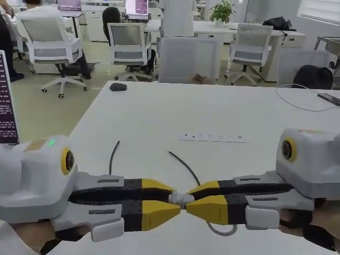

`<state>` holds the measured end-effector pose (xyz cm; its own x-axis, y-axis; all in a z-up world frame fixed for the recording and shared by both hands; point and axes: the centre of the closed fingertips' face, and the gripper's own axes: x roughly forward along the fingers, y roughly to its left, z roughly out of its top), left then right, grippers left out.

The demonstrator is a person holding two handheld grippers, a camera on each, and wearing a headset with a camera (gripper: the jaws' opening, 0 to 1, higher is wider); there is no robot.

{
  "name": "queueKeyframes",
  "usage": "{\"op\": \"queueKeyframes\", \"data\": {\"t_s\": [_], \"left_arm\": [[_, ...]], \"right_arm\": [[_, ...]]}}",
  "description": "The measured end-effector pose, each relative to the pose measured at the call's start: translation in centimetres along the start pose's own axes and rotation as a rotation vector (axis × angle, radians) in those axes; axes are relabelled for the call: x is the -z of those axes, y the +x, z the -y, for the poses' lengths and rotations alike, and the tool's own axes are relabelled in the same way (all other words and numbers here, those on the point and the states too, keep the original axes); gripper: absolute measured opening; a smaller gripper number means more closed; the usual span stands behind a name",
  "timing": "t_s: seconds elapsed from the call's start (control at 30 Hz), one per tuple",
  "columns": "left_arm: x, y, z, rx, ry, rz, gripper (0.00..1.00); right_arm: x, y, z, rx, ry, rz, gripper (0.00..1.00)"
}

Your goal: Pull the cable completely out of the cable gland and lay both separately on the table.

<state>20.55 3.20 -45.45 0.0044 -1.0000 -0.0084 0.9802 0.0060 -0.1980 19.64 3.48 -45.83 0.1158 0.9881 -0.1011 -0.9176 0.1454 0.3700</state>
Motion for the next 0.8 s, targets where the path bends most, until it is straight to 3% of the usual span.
{"op": "queueKeyframes", "data": {"t_s": [0.23, 0.37, 0.47, 0.53, 0.6, 0.8], "left_arm": [[-0.43, -0.44, -0.13, -0.009, -0.007, 0.015, 0.15], [-0.33, -0.49, -0.03, -0.007, -0.008, -0.007, 0.15], [-0.42, -0.55, -0.12, -0.004, -0.014, 0.0, 0.14], [-0.28, -0.62, -0.21, 0.002, -0.047, -0.004, 0.14], [-0.33, -0.6, -0.29, 0.0, -0.038, -0.001, 0.14], [-0.63, -0.82, -0.76, 0.003, -0.104, 0.021, 0.13]], "right_arm": [[-0.54, 0.44, -0.04, 0.016, -0.032, -0.035, 0.1], [-0.3, 0.49, -0.08, 0.024, -0.055, -0.072, 0.1], [-0.35, 0.53, -0.09, 0.035, -0.095, -0.079, 0.09], [-0.37, 0.56, 0.09, 0.052, -0.154, -0.094, 0.09], [-0.26, 0.56, 0.0, 0.051, -0.156, -0.098, 0.09], [-0.81, 0.71, 0.41, 0.084, -0.267, -0.108, 0.08]]}}
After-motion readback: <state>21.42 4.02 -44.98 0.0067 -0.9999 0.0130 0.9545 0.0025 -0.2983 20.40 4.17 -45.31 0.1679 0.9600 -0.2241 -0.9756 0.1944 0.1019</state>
